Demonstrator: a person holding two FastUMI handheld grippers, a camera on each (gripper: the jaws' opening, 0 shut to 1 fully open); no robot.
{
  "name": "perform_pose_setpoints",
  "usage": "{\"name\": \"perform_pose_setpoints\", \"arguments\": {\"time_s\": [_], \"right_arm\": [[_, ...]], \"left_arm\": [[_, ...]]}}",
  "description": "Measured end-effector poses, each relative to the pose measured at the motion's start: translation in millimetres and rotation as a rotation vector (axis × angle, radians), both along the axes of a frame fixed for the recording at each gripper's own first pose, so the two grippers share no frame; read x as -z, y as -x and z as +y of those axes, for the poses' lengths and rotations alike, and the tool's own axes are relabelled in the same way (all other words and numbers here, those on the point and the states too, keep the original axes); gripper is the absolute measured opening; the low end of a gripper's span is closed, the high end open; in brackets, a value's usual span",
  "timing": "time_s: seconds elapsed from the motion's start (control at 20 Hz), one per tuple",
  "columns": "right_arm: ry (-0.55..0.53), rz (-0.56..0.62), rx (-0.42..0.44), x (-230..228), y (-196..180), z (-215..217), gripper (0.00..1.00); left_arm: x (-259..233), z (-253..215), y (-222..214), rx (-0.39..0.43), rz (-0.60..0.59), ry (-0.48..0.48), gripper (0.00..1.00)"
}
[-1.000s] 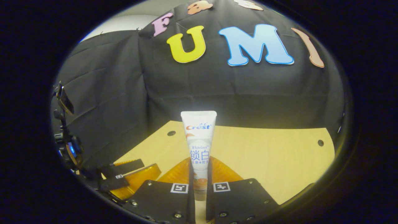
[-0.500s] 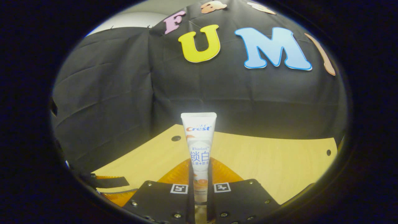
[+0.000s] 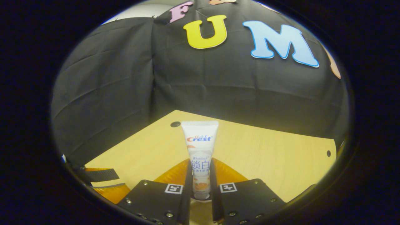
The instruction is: Put the toothbrush and toothpaste on the desktop into the cup, then pick up the cup and place it on the coaster on the desktop.
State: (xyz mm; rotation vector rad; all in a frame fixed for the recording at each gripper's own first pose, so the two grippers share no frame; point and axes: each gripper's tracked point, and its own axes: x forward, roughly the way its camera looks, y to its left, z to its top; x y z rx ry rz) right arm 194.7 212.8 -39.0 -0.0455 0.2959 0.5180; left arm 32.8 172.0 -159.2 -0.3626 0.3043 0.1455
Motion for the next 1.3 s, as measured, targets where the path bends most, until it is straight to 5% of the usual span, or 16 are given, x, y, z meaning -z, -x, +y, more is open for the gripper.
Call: {"name": "perform_pose_setpoints", "arguments": {"time_s": [0.25,0.4,0.8,0.9,1.3], "right_arm": [[0.006,-0.031,0.007,-11.7,11.6,-7.3,0.7],[-0.014,-0.044,0.018,-19.6,18.8,-12.6,0.78],[-0.067,-0.075,0.099,-43.6,52.0,-66.9,0.78],[-0.074,-0.075,0.128,-47.6,59.1,-85.3,0.78],[-0.079,-0.033,0.256,-40.7,81.5,-162.4,0.78]], "left_arm": [[-1.3,-2.0,4.3,0.002,0.002,-0.005,0.94],[-3.5,-6.3,5.6,0.012,0.0,-0.01,0.94],[-7.2,-36.7,-7.4,0.1,0.031,-0.049,1.0],[-7.4,-45.7,-14.2,0.131,0.046,-0.055,0.94],[27.8,-87.7,-45.8,0.28,0.216,-0.044,0.97]]}}
